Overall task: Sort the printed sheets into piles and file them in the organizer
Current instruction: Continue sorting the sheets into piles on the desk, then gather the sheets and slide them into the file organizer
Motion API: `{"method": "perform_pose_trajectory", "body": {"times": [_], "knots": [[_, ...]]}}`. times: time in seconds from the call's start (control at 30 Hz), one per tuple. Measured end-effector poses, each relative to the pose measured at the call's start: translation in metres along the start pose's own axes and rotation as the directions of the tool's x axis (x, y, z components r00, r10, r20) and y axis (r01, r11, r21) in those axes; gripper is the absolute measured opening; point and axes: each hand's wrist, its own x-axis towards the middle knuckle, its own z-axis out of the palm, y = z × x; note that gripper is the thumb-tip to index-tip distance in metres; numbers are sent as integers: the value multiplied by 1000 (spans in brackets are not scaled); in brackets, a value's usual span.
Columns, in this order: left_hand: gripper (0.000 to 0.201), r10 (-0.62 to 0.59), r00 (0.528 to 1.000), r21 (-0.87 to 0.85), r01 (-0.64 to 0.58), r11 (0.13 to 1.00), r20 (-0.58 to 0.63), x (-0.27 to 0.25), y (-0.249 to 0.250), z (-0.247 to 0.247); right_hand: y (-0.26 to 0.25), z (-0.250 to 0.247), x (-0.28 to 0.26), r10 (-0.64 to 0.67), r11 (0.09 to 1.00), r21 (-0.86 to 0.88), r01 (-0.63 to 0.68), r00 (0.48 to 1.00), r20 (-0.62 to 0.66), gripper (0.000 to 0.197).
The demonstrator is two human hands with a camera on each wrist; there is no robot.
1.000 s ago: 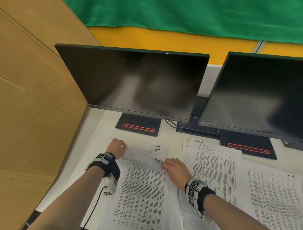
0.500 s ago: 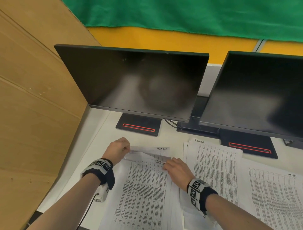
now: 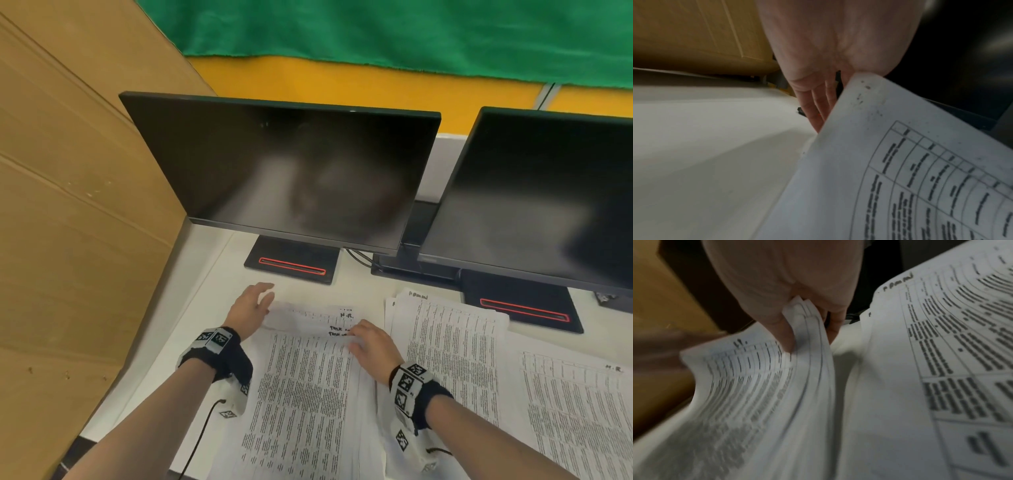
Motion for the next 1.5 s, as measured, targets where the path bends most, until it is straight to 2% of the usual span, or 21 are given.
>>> {"method": "perform_pose_trajectory", "body": {"times": [0.13,0.23,0.3,0.37,0.43,0.5,0.53,0.57,0.63,0.73,0.77,0.8,0.83,0.87,0.93,1.0,1.13,1.2,1.27,1.3,1.5], "knots": [[34,-38,998,-66,35,997,-46,-12,-2,0,0,-6,5,159,977,136,-165,986,53,29],[53,-121,988,-313,86,946,-96,-31,4,-3,1,-11,10,201,965,154,-213,976,86,26],[68,-144,989,-424,118,898,-30,-42,7,-4,-2,-15,13,235,956,160,-244,969,76,16],[66,-144,986,-431,166,887,82,-49,11,-4,-3,-20,17,326,929,162,-332,943,62,8],[57,-151,975,-444,210,871,164,-53,13,-4,-2,-27,23,407,875,255,-411,911,71,14],[76,-148,967,-466,230,854,207,-52,9,-2,-3,-36,27,423,812,406,-420,902,89,9],[86,-162,961,-471,253,845,225,-51,9,-2,-4,-42,28,423,771,480,-419,900,106,18],[88,-153,962,-489,248,836,226,-50,9,-2,-3,-48,29,432,715,558,-422,894,123,27],[71,-115,969,-496,212,842,218,-49,15,-4,-1,-54,30,465,564,716,-410,875,135,41],[39,-53,984,-445,124,887,168,-45,28,-5,9,-52,36,454,225,907,-356,862,225,95],[31,-46,993,-432,87,898,104,-43,31,-5,8,-53,37,415,146,926,-347,871,261,99],[25,-38,999,-439,49,897,34,-42,38,-7,4,-53,37,360,111,935,-338,890,279,87],[22,-36,998,-459,10,888,-48,-40,44,-10,-7,-55,35,291,127,934,-333,913,286,73],[22,-33,990,-489,-37,872,-134,-38,52,-13,-21,-58,33,232,190,924,-332,930,286,59],[21,-11,952,-484,-145,863,-305,-35,70,-21,-42,-63,35,182,307,921,-240,965,190,45],[18,37,916,-454,-233,860,-400,-34,92,-27,-67,-77,38,189,327,938,-116,980,55,37],[20,108,828,-446,-401,800,-550,-29,125,-32,-98,-99,50,139,392,914,100,976,-167,25],[21,85,810,-464,-415,783,-580,-21,123,-28,-101,-98,55,142,469,876,116,969,-204,20],[24,41,827,-483,-366,796,-560,-11,113,-21,-96,-89,62,189,550,831,81,958,-218,23],[25,12,841,-494,-329,805,-541,-6,109,-18,-91,-84,66,225,559,827,55,951,-215,26],[28,-134,889,-582,-168,795,-438,20,93,-9,-74,-71,87,420,440,893,-95,901,-111,22]]}}
